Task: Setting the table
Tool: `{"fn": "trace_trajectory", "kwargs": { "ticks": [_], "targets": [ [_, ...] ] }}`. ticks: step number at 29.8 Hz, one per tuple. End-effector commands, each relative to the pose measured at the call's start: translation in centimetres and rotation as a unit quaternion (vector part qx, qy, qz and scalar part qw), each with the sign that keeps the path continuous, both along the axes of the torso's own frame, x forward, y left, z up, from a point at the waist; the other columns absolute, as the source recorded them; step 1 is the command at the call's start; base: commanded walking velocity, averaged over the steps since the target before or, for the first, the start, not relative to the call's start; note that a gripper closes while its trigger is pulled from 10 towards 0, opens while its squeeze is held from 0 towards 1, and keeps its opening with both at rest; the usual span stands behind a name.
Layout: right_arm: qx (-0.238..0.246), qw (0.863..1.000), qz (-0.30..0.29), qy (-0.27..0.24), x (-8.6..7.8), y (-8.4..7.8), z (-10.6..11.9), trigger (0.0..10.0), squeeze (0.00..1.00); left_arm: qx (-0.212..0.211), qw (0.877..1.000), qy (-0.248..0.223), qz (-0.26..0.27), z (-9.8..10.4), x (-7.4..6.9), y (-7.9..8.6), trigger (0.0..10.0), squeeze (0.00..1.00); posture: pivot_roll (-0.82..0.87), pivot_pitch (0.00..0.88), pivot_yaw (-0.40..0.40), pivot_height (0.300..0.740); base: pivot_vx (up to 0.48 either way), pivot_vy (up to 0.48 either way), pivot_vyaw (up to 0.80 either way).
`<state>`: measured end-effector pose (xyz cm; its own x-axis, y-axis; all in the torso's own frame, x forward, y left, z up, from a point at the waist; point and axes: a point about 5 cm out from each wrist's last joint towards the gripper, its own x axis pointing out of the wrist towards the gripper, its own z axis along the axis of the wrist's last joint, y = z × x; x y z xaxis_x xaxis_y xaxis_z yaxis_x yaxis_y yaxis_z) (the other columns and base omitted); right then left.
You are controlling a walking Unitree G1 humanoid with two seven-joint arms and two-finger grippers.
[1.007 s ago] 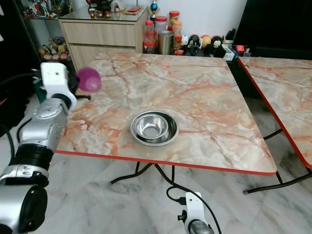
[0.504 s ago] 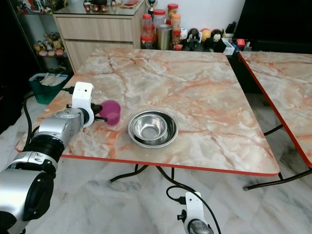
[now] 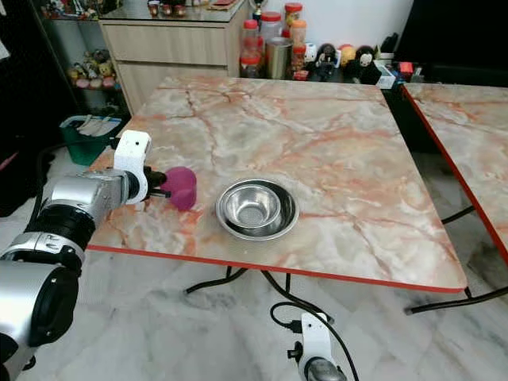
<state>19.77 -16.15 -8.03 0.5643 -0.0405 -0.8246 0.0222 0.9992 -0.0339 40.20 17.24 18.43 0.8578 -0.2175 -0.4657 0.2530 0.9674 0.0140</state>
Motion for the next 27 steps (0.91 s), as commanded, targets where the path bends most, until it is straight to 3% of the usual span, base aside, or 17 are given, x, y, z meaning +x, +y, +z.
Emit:
{"fn": "trace_trajectory", "kwargs": {
  "ticks": [1,6,27],
  "targets": [
    [0.003,1.000,-0.006,-0.004,0.2,0.0,0.1,10.0,0.00,0.003,1.000,-0.002,-0.010,1.0,0.2,-0.2,10.0,0.00,0.10,0.000,0.018,0.740,0.000,0.000,0.00],
    [0.004,1.000,-0.007,-0.004,0.2,0.1,0.1,10.0,0.00,-0.016,0.999,0.014,-0.027,0.5,0.0,-1.0,10.0,0.00,0.10,0.000,0.018,0.740,0.000,0.000,0.00],
    [0.003,1.000,-0.011,-0.005,0.2,0.1,0.1,10.0,0.00,-0.004,0.999,0.028,-0.043,-0.2,-0.1,-1.8,10.0,0.00,0.10,0.000,0.026,0.740,0.000,0.000,0.00]
  ]
}}
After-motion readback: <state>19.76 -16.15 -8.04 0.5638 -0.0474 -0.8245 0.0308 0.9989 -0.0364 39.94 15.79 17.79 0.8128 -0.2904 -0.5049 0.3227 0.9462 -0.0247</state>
